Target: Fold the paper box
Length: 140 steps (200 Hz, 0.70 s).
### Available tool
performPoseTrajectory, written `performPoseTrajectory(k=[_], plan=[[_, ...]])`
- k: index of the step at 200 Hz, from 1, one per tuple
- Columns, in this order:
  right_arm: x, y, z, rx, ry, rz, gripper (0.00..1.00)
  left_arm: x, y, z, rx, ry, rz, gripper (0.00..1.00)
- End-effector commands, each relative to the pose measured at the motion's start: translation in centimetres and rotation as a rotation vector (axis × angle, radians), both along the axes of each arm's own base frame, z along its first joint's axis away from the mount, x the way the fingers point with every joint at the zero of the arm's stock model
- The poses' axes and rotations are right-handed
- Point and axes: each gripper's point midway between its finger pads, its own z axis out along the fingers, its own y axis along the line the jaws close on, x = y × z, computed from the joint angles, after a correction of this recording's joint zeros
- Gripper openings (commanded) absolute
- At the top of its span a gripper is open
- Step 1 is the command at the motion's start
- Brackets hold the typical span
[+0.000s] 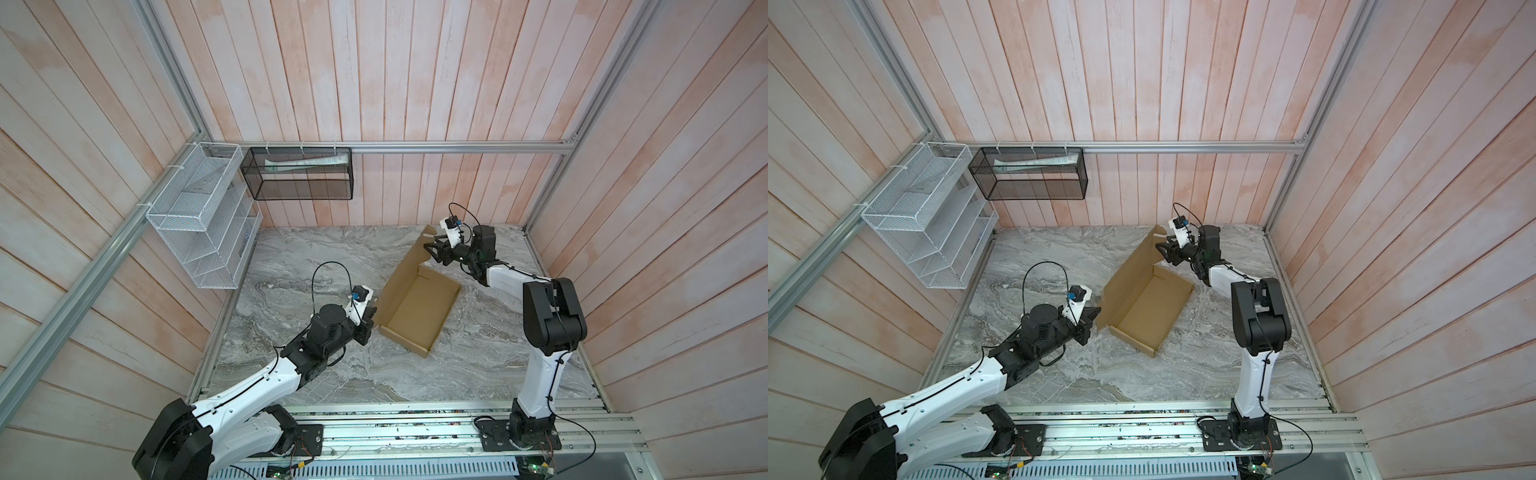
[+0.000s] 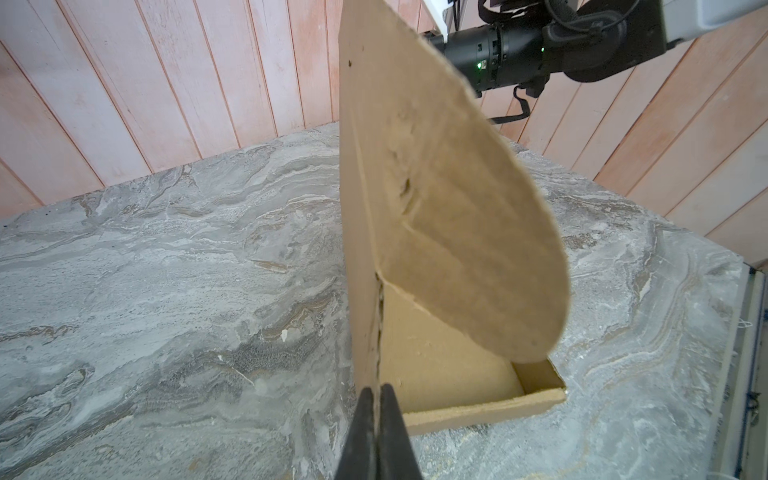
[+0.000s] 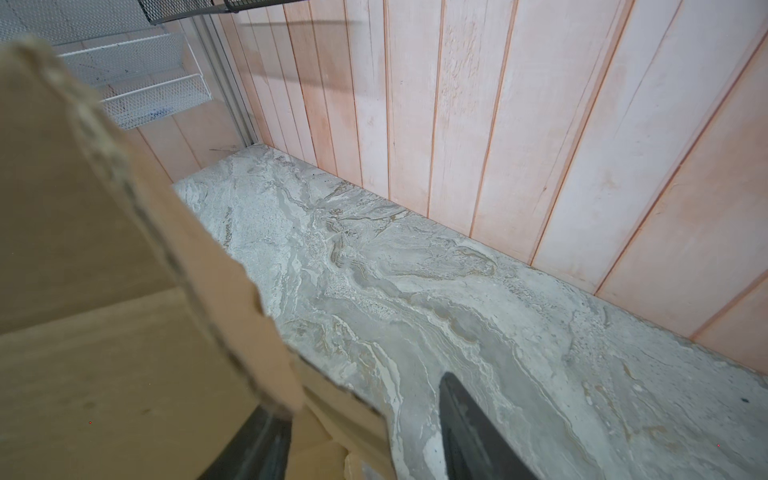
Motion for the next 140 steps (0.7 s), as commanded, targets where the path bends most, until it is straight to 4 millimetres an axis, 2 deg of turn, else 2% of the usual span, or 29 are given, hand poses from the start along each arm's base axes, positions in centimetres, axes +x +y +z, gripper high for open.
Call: performPoseTrajectory(k=[1, 56, 89, 140], plan=[[-0.2, 0.7, -0.8, -0.014, 0.013, 0.058, 0.57, 0.5, -0.5, 1.9, -0.024, -0.045, -0.016, 0.0], [-0.8, 1.2, -1.0, -0.009, 0.024, 0.099, 0.53, 0.8, -0.3, 2.1, -0.013, -0.055, 0.0, 0.0], [-1.2, 1.3, -1.0, -0.006, 0.026, 0.1, 0.46, 1.1, -0.4, 2.3, -0.012, -0.06, 0.005, 0.0], [-1.7, 1.3, -0.9, -0.009, 0.017, 0.085, 0.31, 1.3, -0.6, 2.2, -0.013, -0.055, 0.003, 0.0]])
